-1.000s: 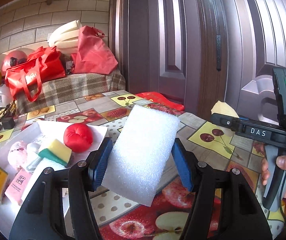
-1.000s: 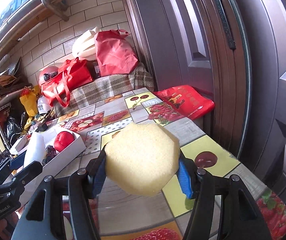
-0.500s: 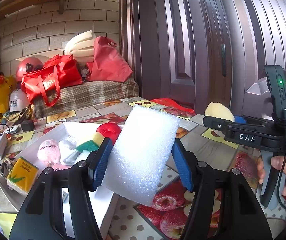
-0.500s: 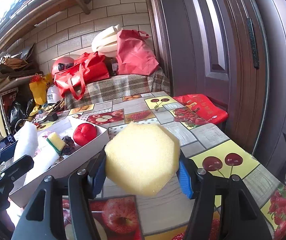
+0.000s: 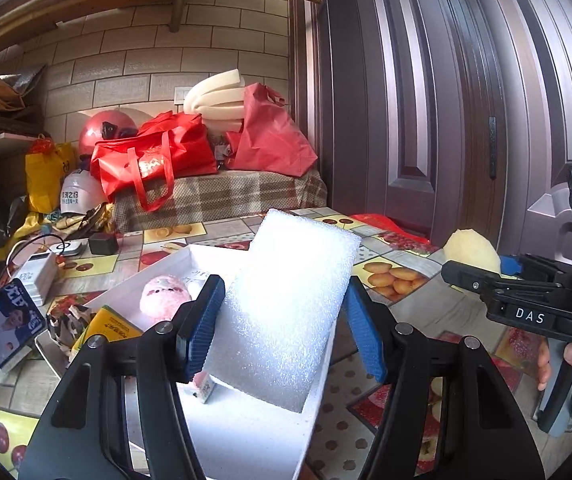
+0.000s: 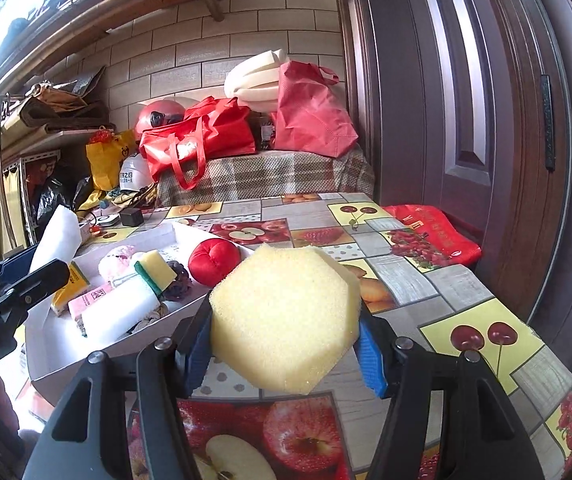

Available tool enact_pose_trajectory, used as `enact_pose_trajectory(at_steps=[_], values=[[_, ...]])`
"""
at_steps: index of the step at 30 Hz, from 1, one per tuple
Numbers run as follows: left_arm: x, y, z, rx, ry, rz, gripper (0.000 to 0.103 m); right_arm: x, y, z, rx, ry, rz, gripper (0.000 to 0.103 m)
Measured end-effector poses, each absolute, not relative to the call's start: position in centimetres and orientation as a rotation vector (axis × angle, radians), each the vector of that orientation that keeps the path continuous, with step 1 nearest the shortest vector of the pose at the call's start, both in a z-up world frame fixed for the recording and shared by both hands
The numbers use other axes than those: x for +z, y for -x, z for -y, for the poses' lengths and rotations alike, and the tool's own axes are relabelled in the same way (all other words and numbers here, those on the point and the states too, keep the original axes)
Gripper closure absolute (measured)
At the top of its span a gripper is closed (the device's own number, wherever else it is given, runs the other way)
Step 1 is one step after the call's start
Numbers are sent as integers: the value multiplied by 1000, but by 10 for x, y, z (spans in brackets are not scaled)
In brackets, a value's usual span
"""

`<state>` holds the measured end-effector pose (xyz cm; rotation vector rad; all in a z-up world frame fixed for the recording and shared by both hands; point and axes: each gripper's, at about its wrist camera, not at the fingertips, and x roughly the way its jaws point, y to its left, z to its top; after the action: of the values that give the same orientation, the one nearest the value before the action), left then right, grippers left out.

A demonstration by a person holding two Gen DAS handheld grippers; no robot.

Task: Organize soft objects
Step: 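Carry the white foam block over the box with left while right carries the octagonal sponge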

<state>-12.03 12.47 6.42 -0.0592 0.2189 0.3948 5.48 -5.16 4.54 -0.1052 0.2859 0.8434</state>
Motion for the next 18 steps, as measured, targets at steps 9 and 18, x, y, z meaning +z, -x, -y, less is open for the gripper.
enact_pose_trajectory(at_steps=[9,18], values=[[62,132,-159,486,96,-219,42,45,-36,20,909,173,-259,40],[58,141,-202,586,206,-215,42,45,-26,-11,968,196,-258,40]])
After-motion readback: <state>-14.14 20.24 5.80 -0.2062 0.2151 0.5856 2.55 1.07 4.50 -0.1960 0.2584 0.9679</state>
